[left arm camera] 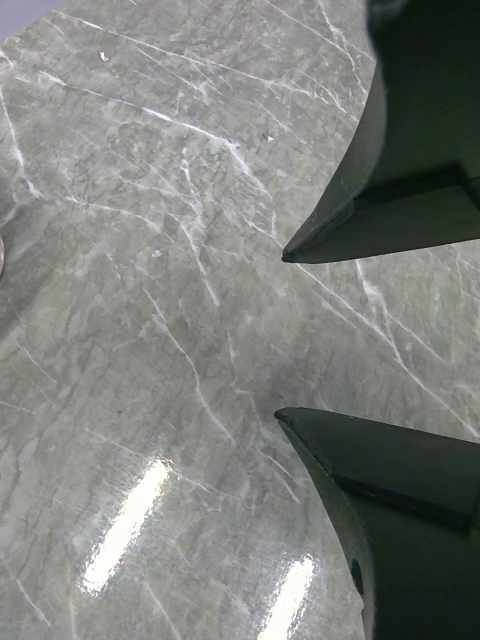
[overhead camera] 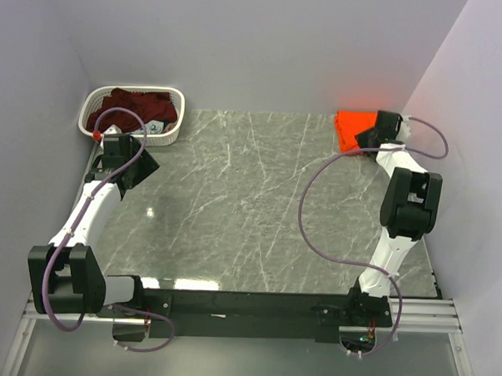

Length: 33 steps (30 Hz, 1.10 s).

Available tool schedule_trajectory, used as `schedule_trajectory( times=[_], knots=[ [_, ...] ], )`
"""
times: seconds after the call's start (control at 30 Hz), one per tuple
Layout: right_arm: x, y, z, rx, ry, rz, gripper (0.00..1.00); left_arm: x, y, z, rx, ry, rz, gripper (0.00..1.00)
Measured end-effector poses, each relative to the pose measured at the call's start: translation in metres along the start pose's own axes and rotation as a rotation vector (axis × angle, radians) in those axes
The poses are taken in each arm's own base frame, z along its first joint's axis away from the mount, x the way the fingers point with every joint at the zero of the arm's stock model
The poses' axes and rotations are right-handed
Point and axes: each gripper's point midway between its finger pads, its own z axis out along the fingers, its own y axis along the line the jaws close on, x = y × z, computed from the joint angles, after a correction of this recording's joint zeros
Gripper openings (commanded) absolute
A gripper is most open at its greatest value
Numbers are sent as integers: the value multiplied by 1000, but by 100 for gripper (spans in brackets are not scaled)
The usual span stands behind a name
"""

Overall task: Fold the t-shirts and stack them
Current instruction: Neatly place the folded tshirt to the corner

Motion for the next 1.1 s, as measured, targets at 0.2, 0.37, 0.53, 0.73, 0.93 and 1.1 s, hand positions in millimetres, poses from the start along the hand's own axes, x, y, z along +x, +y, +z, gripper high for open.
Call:
schedule_trajectory(
  times=[0.2, 0.37, 0.53, 0.73, 0.93, 1.1],
  knots=[
    [-23, 51, -1, -102, -41, -81, 22, -1, 0, -1, 2, -3, 0, 65],
    [-7, 46, 26, -107, 13, -87, 21, -1, 0, -1, 3, -4, 0, 65],
    [40, 8, 58, -42, 152, -61, 19, -1, 0, -1, 3, -4, 0, 65],
    [53, 5, 57, -42, 210, -46, 19, -1, -1, -1, 3, -4, 0, 64],
    [62, 7, 50, -62, 264, -50, 29, -1, -1, -2, 5, -3, 0, 65],
    [50, 25, 13, -107, 269, -84, 47, -1, -4, -4, 21, -4, 1, 66]
  ],
)
